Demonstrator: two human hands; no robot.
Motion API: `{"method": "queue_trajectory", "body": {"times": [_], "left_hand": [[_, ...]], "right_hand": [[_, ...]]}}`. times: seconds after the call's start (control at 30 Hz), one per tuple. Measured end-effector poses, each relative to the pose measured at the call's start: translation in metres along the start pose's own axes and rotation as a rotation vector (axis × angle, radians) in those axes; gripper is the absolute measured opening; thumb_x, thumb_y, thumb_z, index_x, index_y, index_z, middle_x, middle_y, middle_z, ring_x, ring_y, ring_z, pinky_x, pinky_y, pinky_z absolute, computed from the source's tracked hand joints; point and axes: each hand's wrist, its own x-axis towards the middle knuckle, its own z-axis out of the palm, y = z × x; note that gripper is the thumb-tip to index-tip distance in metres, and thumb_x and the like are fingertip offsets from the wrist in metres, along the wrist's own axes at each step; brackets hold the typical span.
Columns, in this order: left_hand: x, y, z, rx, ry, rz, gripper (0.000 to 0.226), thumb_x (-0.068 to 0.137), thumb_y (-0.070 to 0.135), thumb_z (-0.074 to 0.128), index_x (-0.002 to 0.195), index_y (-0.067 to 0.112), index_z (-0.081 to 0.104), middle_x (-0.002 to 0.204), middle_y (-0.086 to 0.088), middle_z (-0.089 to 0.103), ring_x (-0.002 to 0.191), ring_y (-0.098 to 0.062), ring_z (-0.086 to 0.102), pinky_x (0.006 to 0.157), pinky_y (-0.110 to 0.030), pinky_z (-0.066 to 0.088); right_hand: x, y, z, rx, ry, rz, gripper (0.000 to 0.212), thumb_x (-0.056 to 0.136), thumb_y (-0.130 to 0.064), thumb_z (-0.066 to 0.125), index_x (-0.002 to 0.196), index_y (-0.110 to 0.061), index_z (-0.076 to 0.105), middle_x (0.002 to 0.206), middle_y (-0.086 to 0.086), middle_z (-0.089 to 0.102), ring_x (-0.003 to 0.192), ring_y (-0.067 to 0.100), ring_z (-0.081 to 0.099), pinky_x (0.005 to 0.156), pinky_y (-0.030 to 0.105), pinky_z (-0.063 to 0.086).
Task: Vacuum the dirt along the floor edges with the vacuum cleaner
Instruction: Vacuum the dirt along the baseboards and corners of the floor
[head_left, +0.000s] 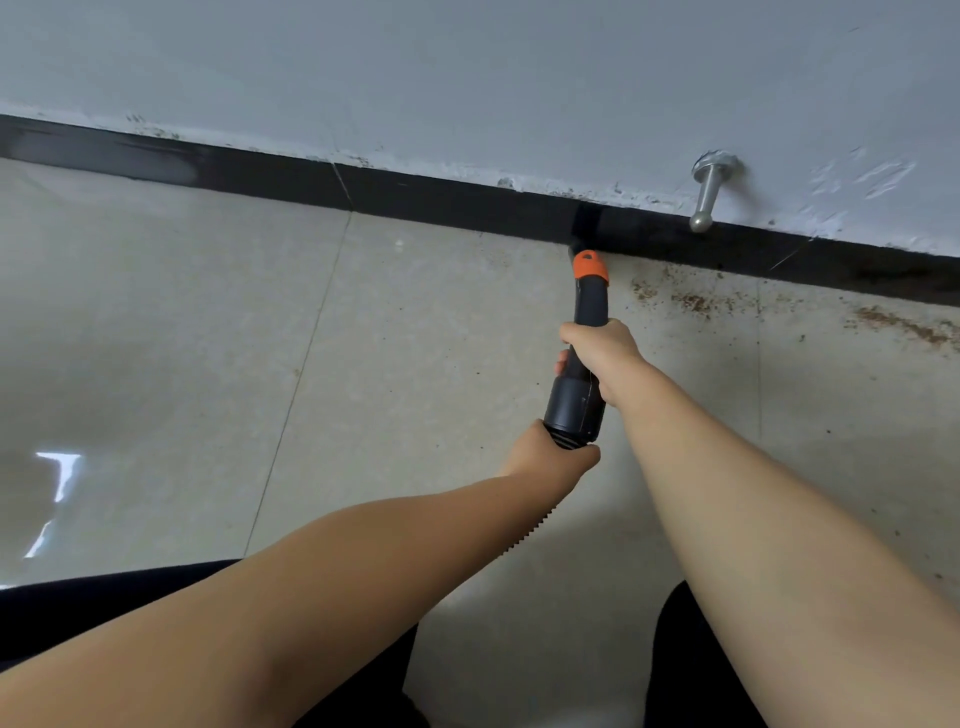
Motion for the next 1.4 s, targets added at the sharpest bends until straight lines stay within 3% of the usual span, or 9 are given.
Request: {"method": "queue_trajectory", "body": {"times": [0.23,0.43,0.6,0.7,0.83,0.97,1.23,1.33,1.4], "left_hand": [[0.001,-0.003,-0.006,0.024,0.017,-0.009,0.027,0.076,0.03,0.064,0.099,0.024,0.05,0.075,0.001,0.059,0.063,-0.02,0.057,0.061,-0.028,0.048],[0.004,0.005,0.016,0.024,-0.036,-0.003,0.026,0.071,0.034,0.063,0.093,0.03,0.05,0.074,0.003,0.06,0.059,-0.018,0.057,0.057,-0.025,0.047],[0.004,-0.001,0.0,-0.036,0.016,-0.019,0.023,0.074,0.031,0.064,0.091,0.029,0.048,0.074,0.002,0.058,0.062,-0.019,0.056,0.062,-0.028,0.049],[0.003,-0.006,-0.018,-0.082,0.053,-0.032,0.026,0.077,0.028,0.064,0.099,0.023,0.051,0.075,0.0,0.056,0.064,-0.021,0.054,0.064,-0.031,0.048],[0.004,-0.011,-0.041,-0.101,0.115,-0.061,0.031,0.078,0.029,0.064,0.104,0.019,0.051,0.076,-0.002,0.057,0.063,-0.02,0.054,0.062,-0.028,0.047],[0.007,-0.011,-0.052,-0.133,0.154,-0.064,0.03,0.077,0.03,0.065,0.102,0.019,0.052,0.078,-0.002,0.058,0.065,-0.02,0.055,0.064,-0.03,0.048],[-0.004,0.004,0.001,-0.141,-0.002,-0.065,0.026,0.077,0.029,0.064,0.097,0.026,0.048,0.074,0.003,0.055,0.06,-0.016,0.053,0.056,-0.023,0.044],[-0.014,0.001,0.017,-0.194,0.013,-0.117,0.021,0.076,0.029,0.063,0.089,0.026,0.046,0.071,0.003,0.053,0.057,-0.015,0.051,0.05,-0.021,0.04],[-0.018,-0.003,0.014,-0.227,0.04,-0.133,0.02,0.076,0.028,0.062,0.089,0.025,0.047,0.07,0.002,0.052,0.057,-0.016,0.051,0.051,-0.022,0.041]], "right_hand": [[-0.005,-0.002,0.01,-0.015,-0.017,0.006,0.021,0.085,-0.006,0.055,0.104,-0.007,0.048,0.067,0.009,0.056,0.046,0.019,0.055,0.05,0.028,0.051],[-0.001,-0.004,-0.018,-0.033,0.028,0.015,0.019,0.085,-0.005,0.056,0.101,-0.008,0.047,0.067,0.008,0.057,0.048,0.018,0.056,0.045,0.023,0.049],[-0.001,-0.006,0.007,-0.061,-0.048,0.0,0.021,0.084,-0.004,0.056,0.103,-0.007,0.046,0.068,0.01,0.056,0.047,0.019,0.055,0.044,0.024,0.05],[0.0,-0.008,0.032,-0.102,-0.097,-0.03,0.021,0.083,-0.004,0.055,0.102,-0.007,0.046,0.065,0.01,0.056,0.043,0.019,0.055,0.045,0.024,0.05],[0.001,-0.012,0.065,-0.184,-0.157,-0.078,0.023,0.08,-0.006,0.054,0.101,-0.008,0.045,0.06,0.009,0.058,0.042,0.019,0.056,0.051,0.026,0.051],[0.0,-0.019,0.082,-0.229,-0.19,-0.106,0.025,0.079,-0.007,0.055,0.103,-0.007,0.047,0.057,0.008,0.059,0.048,0.022,0.058,0.066,0.036,0.054],[-0.003,-0.012,0.016,-0.292,-0.08,-0.051,0.02,0.08,-0.006,0.056,0.099,-0.007,0.049,0.053,0.006,0.06,0.044,0.019,0.058,0.056,0.03,0.052],[-0.01,-0.006,0.012,-0.358,-0.13,-0.057,0.018,0.079,-0.006,0.055,0.095,-0.01,0.048,0.05,0.005,0.06,0.043,0.019,0.057,0.053,0.028,0.05],[-0.012,-0.004,0.022,-0.378,-0.177,-0.07,0.019,0.078,-0.007,0.055,0.095,-0.011,0.048,0.051,0.005,0.06,0.047,0.02,0.058,0.06,0.033,0.052]]}}
